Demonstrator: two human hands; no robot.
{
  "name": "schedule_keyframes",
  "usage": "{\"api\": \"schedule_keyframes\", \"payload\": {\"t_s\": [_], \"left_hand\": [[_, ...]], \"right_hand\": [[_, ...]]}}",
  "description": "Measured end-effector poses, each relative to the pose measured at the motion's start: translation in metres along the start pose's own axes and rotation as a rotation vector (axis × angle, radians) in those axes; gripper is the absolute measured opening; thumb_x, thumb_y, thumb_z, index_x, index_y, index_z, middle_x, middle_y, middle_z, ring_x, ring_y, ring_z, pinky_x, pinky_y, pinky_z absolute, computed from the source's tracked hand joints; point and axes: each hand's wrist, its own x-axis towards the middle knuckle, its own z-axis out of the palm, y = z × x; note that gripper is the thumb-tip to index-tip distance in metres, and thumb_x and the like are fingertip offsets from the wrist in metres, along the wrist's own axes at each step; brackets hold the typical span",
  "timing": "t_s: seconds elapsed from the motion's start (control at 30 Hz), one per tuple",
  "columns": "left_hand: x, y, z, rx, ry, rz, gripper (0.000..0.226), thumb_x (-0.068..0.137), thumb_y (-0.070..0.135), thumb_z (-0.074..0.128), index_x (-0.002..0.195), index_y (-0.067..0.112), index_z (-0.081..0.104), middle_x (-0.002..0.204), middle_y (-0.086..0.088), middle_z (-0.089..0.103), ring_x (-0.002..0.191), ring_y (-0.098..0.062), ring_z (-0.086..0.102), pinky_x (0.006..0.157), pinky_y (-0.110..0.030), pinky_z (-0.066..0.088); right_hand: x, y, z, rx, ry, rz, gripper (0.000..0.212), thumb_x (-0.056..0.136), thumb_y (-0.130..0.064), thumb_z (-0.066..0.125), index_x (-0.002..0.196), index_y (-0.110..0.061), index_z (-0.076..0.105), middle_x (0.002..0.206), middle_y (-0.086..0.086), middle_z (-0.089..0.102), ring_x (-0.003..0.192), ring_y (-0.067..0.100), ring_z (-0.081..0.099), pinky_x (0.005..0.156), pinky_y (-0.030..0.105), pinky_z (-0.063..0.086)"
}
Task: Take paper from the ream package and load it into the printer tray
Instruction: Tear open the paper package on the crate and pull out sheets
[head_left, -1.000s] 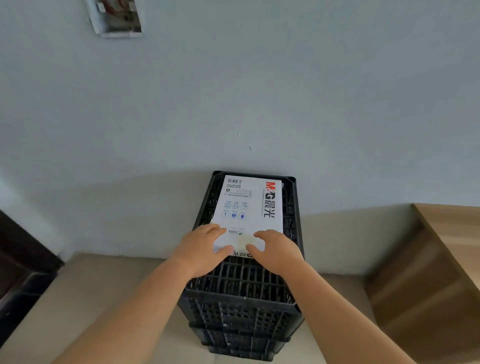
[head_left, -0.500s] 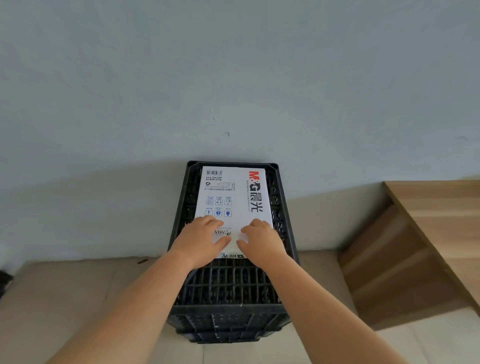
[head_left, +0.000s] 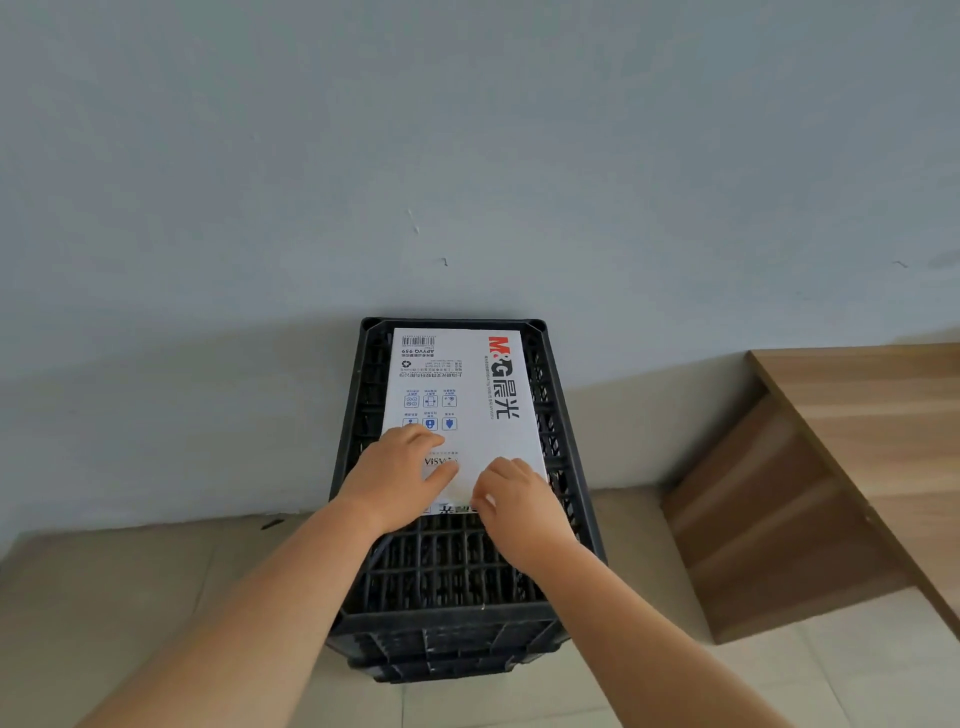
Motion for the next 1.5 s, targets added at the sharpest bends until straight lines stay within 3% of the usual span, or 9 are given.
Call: {"api": "schedule_keyframes", "payload": {"t_s": [0.23, 0.33, 0.53, 0.67, 0.77, 0.97, 1.17, 1.33, 1.5], "left_hand": [[-0.004, 0.003, 0.011, 0.032, -0.015, 0.035, 0.052, 0.091, 0.051, 0.047, 0.134, 0.022, 0.048, 0.135, 0.009, 0.047, 0.127, -0.011, 0.04, 0.109, -0.035, 0.034], [-0.006, 0.004, 0.016, 0.087, -0.022, 0.067, 0.055, 0.088, 0.052, 0.051, 0.135, 0.024, 0.047, 0.137, 0.009, 0.044, 0.13, -0.012, 0.036, 0.111, -0.035, 0.031], [-0.011, 0.006, 0.031, 0.258, -0.031, 0.109, 0.07, 0.086, 0.054, 0.054, 0.145, 0.024, 0.031, 0.156, 0.001, 0.02, 0.145, -0.019, 0.012, 0.116, -0.039, 0.013], [-0.011, 0.004, 0.037, 0.314, -0.025, 0.063, 0.076, 0.086, 0.048, 0.057, 0.148, 0.024, 0.021, 0.159, -0.002, 0.009, 0.147, -0.022, 0.002, 0.119, -0.041, 0.008], [-0.013, 0.003, 0.038, 0.33, -0.021, 0.043, 0.078, 0.086, 0.047, 0.059, 0.148, 0.025, 0.019, 0.16, -0.002, 0.007, 0.147, -0.023, 0.0, 0.119, -0.042, 0.007], [-0.02, -0.001, 0.042, 0.299, -0.007, 0.024, 0.083, 0.081, 0.046, 0.065, 0.148, 0.026, 0.021, 0.159, -0.002, 0.011, 0.147, -0.025, 0.004, 0.118, -0.043, 0.004], [-0.017, 0.001, 0.041, 0.297, -0.026, 0.036, 0.084, 0.081, 0.046, 0.066, 0.148, 0.024, 0.022, 0.16, -0.004, 0.01, 0.147, -0.025, 0.003, 0.118, -0.043, 0.005], [-0.017, 0.007, 0.043, 0.318, -0.056, 0.053, 0.085, 0.083, 0.048, 0.063, 0.149, 0.023, 0.017, 0.16, -0.003, 0.006, 0.147, -0.024, 0.0, 0.119, -0.043, 0.004], [-0.017, 0.011, 0.048, 0.318, -0.073, 0.099, 0.084, 0.082, 0.052, 0.062, 0.148, 0.024, 0.02, 0.16, -0.002, 0.008, 0.147, -0.025, 0.002, 0.119, -0.044, 0.003]], "right_hand": [[-0.045, 0.003, 0.021, -0.103, 0.084, -0.112, 0.007, 0.078, -0.015, 0.07, 0.075, -0.017, 0.065, 0.083, -0.004, 0.058, 0.073, 0.018, 0.053, 0.065, 0.03, 0.05], [-0.06, 0.006, 0.036, -0.112, 0.078, -0.128, 0.007, 0.076, -0.017, 0.07, 0.072, -0.02, 0.065, 0.082, -0.007, 0.057, 0.077, 0.017, 0.055, 0.069, 0.029, 0.051], [-0.078, 0.008, 0.037, -0.11, 0.026, -0.107, 0.024, 0.09, -0.035, 0.051, 0.083, -0.027, 0.072, 0.088, -0.013, 0.067, 0.084, 0.012, 0.058, 0.074, 0.028, 0.05], [-0.074, 0.014, 0.013, 0.0, 0.202, -0.064, 0.016, 0.09, -0.03, 0.057, 0.099, -0.023, 0.069, 0.095, -0.01, 0.068, 0.093, 0.012, 0.059, 0.08, 0.029, 0.049], [-0.061, 0.022, -0.003, 0.025, 0.312, 0.08, 0.026, 0.09, -0.032, 0.058, 0.111, -0.02, 0.064, 0.111, -0.004, 0.065, 0.106, 0.016, 0.056, 0.092, 0.036, 0.048], [-0.037, 0.034, 0.002, -0.177, 0.037, 0.219, 0.067, 0.085, -0.046, 0.061, 0.143, -0.027, 0.033, 0.154, 0.008, 0.025, 0.141, 0.03, 0.022, 0.112, 0.048, 0.025], [-0.045, 0.057, -0.001, -0.306, 0.004, 0.243, 0.07, 0.082, -0.039, 0.067, 0.144, -0.025, 0.036, 0.155, 0.013, 0.024, 0.141, 0.036, 0.022, 0.11, 0.053, 0.029], [-0.053, 0.066, -0.01, -0.307, -0.03, 0.294, 0.074, 0.087, -0.05, 0.06, 0.149, -0.028, 0.027, 0.159, 0.008, 0.015, 0.145, 0.03, 0.01, 0.115, 0.048, 0.015], [-0.052, 0.056, -0.009, -0.253, 0.014, 0.299, 0.066, 0.086, -0.041, 0.061, 0.145, -0.027, 0.035, 0.157, 0.008, 0.023, 0.144, 0.03, 0.018, 0.114, 0.048, 0.017]]}}
